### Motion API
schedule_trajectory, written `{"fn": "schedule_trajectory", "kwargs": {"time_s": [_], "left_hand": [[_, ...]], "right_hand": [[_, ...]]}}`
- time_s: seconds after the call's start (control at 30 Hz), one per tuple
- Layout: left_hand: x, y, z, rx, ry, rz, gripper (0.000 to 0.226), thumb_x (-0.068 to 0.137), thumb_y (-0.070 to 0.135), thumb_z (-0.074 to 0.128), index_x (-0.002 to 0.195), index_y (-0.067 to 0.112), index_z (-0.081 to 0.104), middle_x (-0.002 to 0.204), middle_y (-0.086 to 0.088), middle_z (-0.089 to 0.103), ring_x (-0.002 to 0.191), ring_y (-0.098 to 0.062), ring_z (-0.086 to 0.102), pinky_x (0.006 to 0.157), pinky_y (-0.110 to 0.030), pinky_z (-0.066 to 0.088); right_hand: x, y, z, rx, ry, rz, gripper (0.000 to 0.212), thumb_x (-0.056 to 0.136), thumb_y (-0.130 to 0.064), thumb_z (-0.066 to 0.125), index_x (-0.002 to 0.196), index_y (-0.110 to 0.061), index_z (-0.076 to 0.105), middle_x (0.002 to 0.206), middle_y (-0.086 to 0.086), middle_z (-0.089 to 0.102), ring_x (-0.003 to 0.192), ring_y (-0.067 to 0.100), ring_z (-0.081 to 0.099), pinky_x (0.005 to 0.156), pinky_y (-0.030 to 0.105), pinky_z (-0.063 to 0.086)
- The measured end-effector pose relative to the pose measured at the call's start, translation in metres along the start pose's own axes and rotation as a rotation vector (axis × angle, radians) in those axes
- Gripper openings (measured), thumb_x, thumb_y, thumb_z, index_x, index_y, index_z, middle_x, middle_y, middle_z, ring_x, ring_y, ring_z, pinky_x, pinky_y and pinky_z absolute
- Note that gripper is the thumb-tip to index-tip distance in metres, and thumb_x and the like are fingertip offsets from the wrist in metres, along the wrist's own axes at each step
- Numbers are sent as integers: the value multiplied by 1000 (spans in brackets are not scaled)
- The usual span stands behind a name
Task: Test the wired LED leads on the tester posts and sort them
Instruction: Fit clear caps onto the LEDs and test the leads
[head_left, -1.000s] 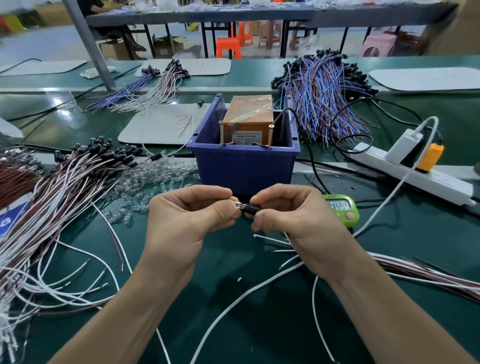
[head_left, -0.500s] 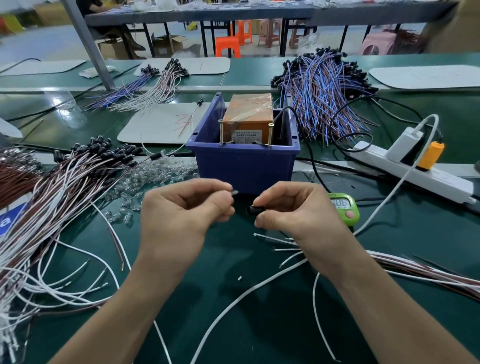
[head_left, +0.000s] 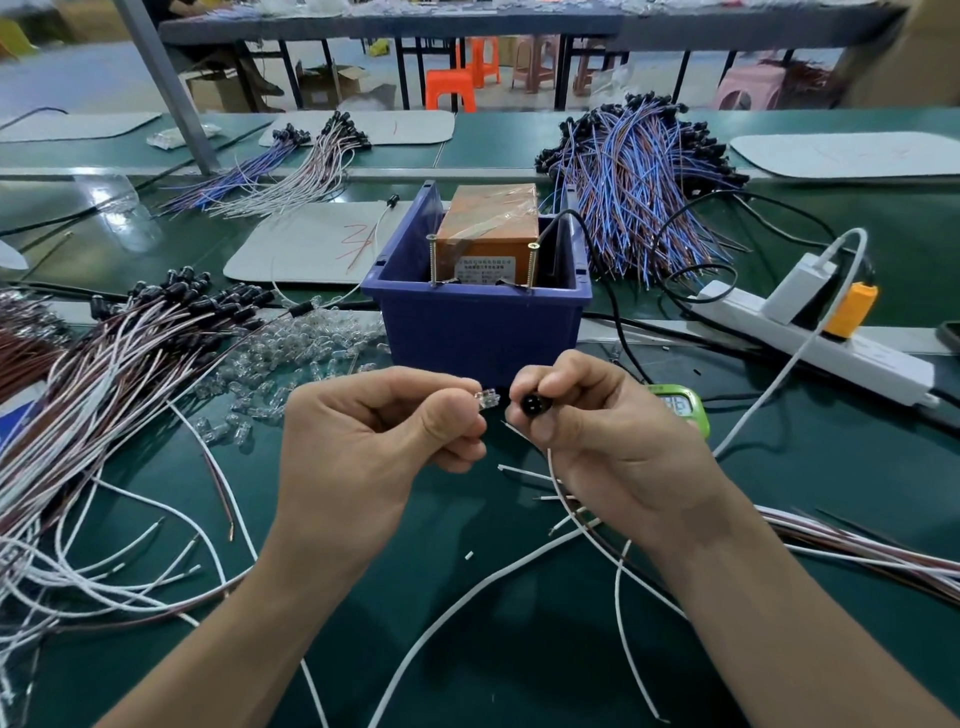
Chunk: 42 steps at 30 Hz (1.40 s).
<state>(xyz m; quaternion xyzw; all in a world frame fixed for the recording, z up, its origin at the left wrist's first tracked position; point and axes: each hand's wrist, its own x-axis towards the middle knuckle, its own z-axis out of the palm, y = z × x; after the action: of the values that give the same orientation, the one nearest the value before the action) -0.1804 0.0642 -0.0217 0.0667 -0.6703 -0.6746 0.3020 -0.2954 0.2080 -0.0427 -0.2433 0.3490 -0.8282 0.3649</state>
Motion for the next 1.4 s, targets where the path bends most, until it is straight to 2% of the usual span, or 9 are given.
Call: {"fn": "schedule_trajectory", "kwargs": {"time_s": [0.2,0.33,0.43,0.73,0.8,0.87,1.07,1.23,1.4], "left_hand": [[-1,0,0,25,-6,27,15,72,35,79,74,21,82,65,-8,74,51,-22,71,50,-24,56],[-1,1,0,37,-6,43,15,73,35,80,75,21,82,64,-7,74,51,-21,71,50,-23,56],[-1,0,-1,61,-13,63,12,73,31,89,77,22,82,65,-7,75,51,-22,71,50,-23,56],[-2,-4,-3,183,-57,162,5,79,35,82,84,33,82,69,4,76,56,-17,73,53,-23,58],[-2,-6,-4,214,-51,169,7,79,34,82,86,33,81,70,5,77,58,-16,74,55,-23,59],[-2,-8,-6,244,-37,178,12,78,34,83,89,33,81,73,7,78,63,-15,76,58,-23,60],[-2,-7,-7,425,-53,305,20,77,27,82,94,37,80,84,25,76,70,1,73,65,-8,53],[-1,-6,-9,514,-60,354,18,78,28,81,91,41,78,87,29,75,75,3,73,70,-9,54],[-1,-5,-11,569,-16,341,15,77,34,78,88,44,77,85,32,74,71,6,72,66,-8,53]], "right_hand": [[-1,1,3,29,8,40,25,56,10,72,67,-13,74,83,11,69,75,19,67,76,24,57],[-1,2,0,-24,3,85,42,66,27,66,71,-14,74,85,10,69,74,20,67,79,24,57],[0,4,-2,-35,13,101,35,70,18,61,72,-14,73,86,10,69,76,19,66,80,24,56],[0,7,-2,-125,0,79,29,68,14,69,66,-16,67,88,9,69,75,19,66,78,25,55],[0,6,-2,-123,-11,78,25,66,8,74,67,-15,67,88,9,69,74,19,67,78,24,55],[0,6,-3,-131,-11,79,28,69,12,71,66,-16,68,87,8,69,74,19,67,76,24,55],[0,7,-2,-182,-6,74,32,75,14,66,68,-16,68,87,8,71,77,16,68,75,23,55],[0,8,-1,-335,57,33,30,71,10,72,66,-20,70,85,7,72,75,14,67,73,25,55],[-1,9,6,-517,122,-43,29,70,7,73,64,-21,72,86,7,75,80,16,69,77,31,58]]}}
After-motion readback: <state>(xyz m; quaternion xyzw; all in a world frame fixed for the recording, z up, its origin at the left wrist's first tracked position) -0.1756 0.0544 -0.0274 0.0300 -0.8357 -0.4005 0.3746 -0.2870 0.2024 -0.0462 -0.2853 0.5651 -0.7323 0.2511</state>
